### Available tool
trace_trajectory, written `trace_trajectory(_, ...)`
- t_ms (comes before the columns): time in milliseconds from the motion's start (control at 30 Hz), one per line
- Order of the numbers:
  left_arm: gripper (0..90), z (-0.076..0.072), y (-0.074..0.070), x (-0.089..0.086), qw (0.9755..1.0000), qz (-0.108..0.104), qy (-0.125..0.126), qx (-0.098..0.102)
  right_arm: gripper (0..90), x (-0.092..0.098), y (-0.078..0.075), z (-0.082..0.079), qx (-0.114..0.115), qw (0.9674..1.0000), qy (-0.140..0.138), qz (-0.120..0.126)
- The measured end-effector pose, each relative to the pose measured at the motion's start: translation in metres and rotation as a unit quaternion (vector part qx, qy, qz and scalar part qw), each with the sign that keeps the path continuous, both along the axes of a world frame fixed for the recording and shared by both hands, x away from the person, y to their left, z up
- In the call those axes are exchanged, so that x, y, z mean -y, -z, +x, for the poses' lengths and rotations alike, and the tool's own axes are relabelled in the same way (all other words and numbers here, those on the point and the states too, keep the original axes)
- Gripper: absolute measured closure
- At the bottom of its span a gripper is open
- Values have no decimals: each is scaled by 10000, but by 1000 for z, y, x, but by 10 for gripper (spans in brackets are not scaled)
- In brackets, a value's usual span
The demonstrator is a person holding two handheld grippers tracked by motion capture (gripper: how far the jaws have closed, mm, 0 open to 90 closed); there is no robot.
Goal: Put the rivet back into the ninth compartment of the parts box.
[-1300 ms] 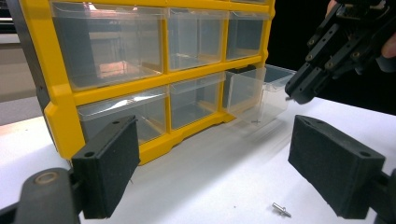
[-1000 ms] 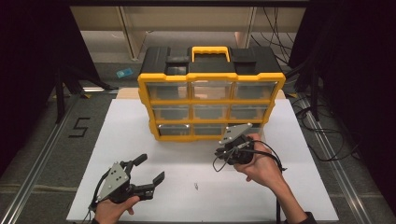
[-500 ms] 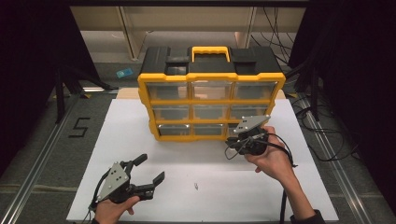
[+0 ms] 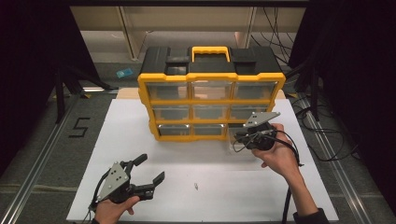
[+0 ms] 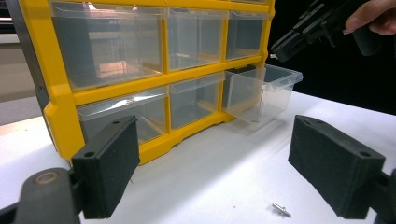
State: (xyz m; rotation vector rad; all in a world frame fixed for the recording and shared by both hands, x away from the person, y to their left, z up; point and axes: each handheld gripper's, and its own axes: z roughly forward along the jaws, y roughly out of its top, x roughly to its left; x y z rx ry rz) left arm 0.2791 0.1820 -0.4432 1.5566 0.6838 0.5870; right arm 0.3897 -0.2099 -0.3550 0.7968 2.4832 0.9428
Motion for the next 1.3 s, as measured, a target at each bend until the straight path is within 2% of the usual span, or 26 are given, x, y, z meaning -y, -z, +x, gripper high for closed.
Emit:
trace_trajectory(33, 160, 0, 0, 0, 10000, -9, -3, -7, 836, 2, 0, 1, -8, 10000, 24, -16)
trace_trajectory(67, 160, 0, 0, 0, 10000, -4, -3, -4, 835, 2, 3, 3, 165, 9998, 38, 40)
trace_trajectory(133, 160, 0, 0, 0, 10000, -8, -4, -7, 836, 6, 2, 3, 13, 9999, 134, -8)
trace_trajectory(300, 160, 0, 0, 0, 10000, -3, -2, -9, 835, 14, 6, 8, 33, 9994, 341, -33)
trace_trajectory(367, 160, 0, 0, 0, 10000, -5, 0, -7, 835, 15, 7, 10, 78, 9996, 282, -38)
trace_trajectory(467, 160, 0, 0, 0, 10000, -5, 1, -10, 834, 19, 11, 14, 88, 9993, 350, -27)
trace_trajectory(533, 160, 0, 0, 0, 10000, -10, 0, -16, 832, 21, 13, 14, -20, 9989, 460, -21)
trace_trajectory(600, 160, 0, 0, 0, 10000, -9, 0, -18, 826, 22, 17, 15, -16, 9982, 595, 51)
trace_trajectory(633, 160, 0, 0, 0, 10000, -18, -4, -28, 802, 24, 16, 16, -101, 9983, 579, 18)
trace_trajectory(700, 160, 0, 0, 0, 10000, -16, -2, -25, 706, 25, 17, 17, -102, 9977, 662, 51)
trace_trajectory(800, 160, 0, 0, 0, 10000, -16, -3, -28, 498, 25, 13, 16, -11, 9965, 819, 172)
trace_trajectory(1000, 160, 0, 0, 0, 10000, -4, -1, -10, 373, 16, 3, 10, 140, 9965, 774, 276)
trace_trajectory(1133, 160, 0, 0, 0, 10000, -5, -2, -6, 307, 6, -3, 3, 119, 9969, 693, 359)
trace_trajectory(1300, 160, 0, 0, 0, 10000, -12, -2, -8, 293, -10, -6, -4, 181, 9980, 470, 369)
